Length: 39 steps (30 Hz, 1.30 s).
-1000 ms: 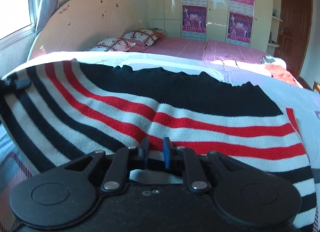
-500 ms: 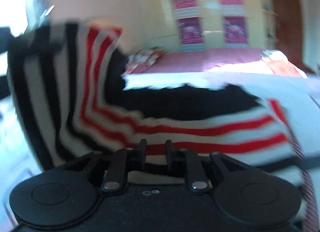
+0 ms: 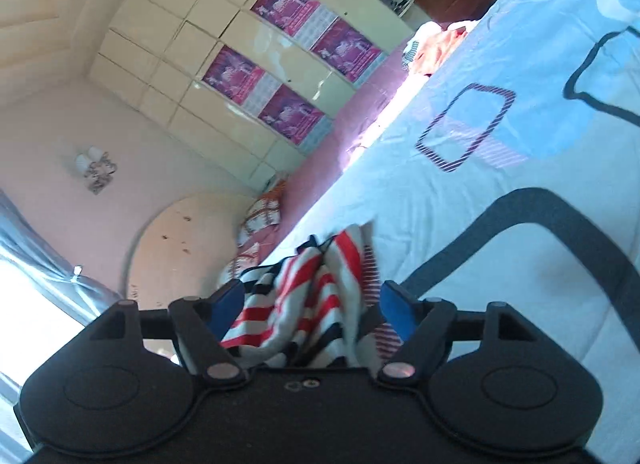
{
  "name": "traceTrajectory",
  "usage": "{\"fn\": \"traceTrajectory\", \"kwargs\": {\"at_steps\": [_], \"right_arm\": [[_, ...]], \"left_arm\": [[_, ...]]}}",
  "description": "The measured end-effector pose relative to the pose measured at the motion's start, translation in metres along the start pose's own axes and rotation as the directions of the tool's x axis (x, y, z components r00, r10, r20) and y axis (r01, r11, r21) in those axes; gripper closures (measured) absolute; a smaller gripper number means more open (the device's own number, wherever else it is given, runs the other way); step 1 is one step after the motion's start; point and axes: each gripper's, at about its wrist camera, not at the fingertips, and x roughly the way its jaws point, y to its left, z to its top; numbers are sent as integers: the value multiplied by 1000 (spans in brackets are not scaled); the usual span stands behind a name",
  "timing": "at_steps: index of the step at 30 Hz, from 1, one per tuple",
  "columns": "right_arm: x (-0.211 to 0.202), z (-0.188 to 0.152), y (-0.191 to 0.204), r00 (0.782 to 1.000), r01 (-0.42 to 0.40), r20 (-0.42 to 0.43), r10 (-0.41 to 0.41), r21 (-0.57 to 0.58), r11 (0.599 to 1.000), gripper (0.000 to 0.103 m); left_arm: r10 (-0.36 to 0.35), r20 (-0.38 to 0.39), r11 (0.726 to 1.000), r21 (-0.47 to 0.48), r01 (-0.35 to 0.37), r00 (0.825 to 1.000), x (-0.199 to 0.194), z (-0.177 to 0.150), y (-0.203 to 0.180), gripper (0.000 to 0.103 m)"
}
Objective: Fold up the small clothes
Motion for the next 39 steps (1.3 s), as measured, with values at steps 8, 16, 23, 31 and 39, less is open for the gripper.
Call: {"fn": "traceTrajectory", "kwargs": {"at_steps": [8, 16, 23, 31, 39], "right_arm": [[57, -15, 20, 953, -85, -279, 118, 128, 988, 11], [112, -29, 38, 908, 18, -419, -13, 7, 1000, 28], [116, -37, 57, 901, 60, -414, -132, -181, 982, 53], [119, -40, 78, 897, 75, -390, -209, -331, 941, 66], [105, -41, 103, 934, 25, -311, -176, -435, 900, 75]], "left_arm": [[266, -39, 958, -98, -268, 963, -30, 12, 93, 49], [243, 25, 947, -225, -231, 970, 4, -2, 110, 49], [219, -29, 951, -217, -220, 975, 36, 0, 115, 45], [207, -27, 946, -249, -207, 978, 38, -5, 124, 36], [221, -7, 942, -258, -216, 975, 34, -6, 126, 36]]}}
